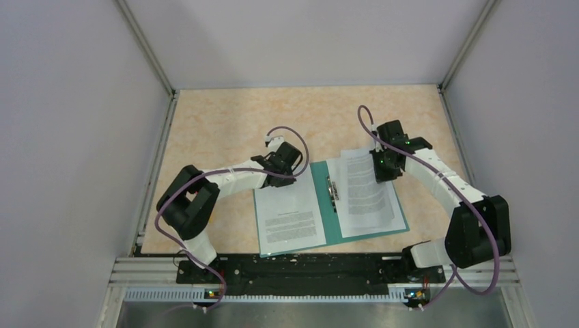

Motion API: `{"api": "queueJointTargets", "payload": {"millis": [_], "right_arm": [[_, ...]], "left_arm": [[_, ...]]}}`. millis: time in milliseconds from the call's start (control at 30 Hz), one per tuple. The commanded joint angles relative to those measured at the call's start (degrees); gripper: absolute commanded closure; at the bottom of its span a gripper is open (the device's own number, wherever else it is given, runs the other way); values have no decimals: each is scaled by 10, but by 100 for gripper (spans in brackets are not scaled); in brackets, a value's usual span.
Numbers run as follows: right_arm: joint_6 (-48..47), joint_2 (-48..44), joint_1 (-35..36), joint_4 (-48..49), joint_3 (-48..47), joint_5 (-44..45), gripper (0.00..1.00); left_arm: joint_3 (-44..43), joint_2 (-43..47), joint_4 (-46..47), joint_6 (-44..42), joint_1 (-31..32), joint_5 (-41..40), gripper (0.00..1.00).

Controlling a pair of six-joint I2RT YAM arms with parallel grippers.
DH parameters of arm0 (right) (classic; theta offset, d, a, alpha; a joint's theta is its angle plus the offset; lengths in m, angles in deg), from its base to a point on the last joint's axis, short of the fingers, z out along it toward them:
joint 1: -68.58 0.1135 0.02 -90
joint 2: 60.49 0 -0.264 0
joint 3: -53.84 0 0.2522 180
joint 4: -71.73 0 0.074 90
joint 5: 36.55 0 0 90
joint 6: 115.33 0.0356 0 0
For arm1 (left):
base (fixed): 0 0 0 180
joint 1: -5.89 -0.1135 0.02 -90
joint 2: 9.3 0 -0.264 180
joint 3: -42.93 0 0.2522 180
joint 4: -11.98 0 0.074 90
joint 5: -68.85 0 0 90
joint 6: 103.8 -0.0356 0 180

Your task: Put the files into the folder

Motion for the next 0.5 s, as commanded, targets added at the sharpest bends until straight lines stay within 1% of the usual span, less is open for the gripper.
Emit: {"api": "queueJointTargets", "payload": {"millis": [0, 267, 467], "right_arm": [[0, -32, 8, -28, -23, -13, 100], [0, -28, 38, -22, -6, -9, 100], [21, -20, 56, 10, 5, -25, 100]], "left_arm": [[-16, -27, -10, 15, -8, -6, 79], [-28, -67, -13, 3, -23, -4, 81], [-38, -88, -20, -18, -49, -7, 81]]}}
